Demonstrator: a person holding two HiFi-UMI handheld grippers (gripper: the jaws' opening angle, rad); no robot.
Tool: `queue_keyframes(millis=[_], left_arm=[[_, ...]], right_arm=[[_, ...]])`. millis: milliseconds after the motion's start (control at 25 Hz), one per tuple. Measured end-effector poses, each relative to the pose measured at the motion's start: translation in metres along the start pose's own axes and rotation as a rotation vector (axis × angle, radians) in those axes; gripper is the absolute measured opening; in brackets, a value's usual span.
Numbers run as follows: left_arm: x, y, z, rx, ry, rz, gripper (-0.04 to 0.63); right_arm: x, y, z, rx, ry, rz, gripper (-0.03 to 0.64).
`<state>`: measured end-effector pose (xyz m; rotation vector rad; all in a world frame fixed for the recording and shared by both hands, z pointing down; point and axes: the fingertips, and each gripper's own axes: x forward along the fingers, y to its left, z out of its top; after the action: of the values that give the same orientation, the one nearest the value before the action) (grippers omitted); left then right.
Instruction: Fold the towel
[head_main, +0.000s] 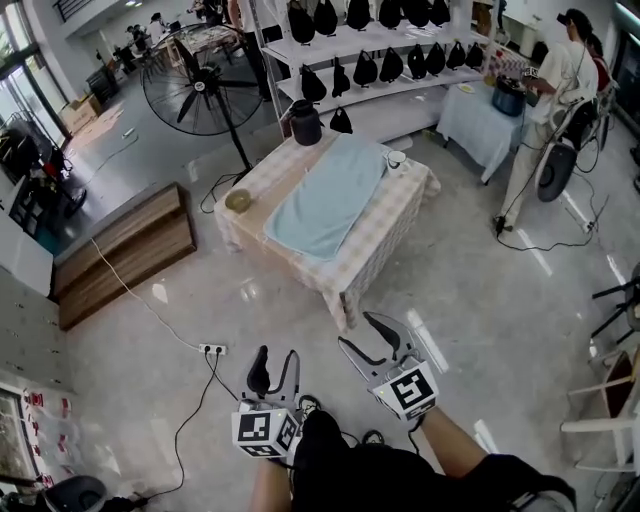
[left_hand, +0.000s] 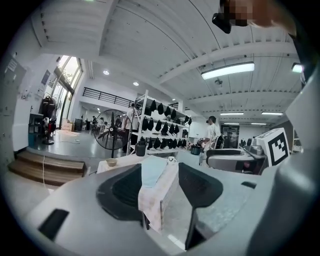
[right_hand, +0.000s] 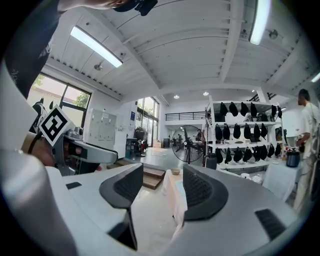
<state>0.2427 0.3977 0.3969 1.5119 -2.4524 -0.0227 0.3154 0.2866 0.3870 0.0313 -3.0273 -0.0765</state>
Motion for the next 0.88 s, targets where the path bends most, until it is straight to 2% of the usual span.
queue_keyframes(millis=[200, 400, 600, 880], left_arm=[[0.038, 0.055, 0.031, -0.009, -0.029, -0.05, 0.213], [0.075, 0.12, 0.061, -0.013, -0.042, -0.118, 0.212], [0.115, 0.177, 0.076, -0.013, -0.052, -0.157, 0.212], [0.173, 0.216, 0.085, -0.015, -0.029, -0.199, 0.212]], right_arm=[[0.066, -0.005, 0.019, -0.024, 0.031, -0.032, 0.227], [0.144, -0.002, 0.044, -0.034, 0.021, -0.073, 0.227], [0.21, -0.003, 0.044, -0.061, 0.057, -0.087, 0.227], [0.268, -0.05, 0.042, -0.035, 0.066, -0.142, 0.227]])
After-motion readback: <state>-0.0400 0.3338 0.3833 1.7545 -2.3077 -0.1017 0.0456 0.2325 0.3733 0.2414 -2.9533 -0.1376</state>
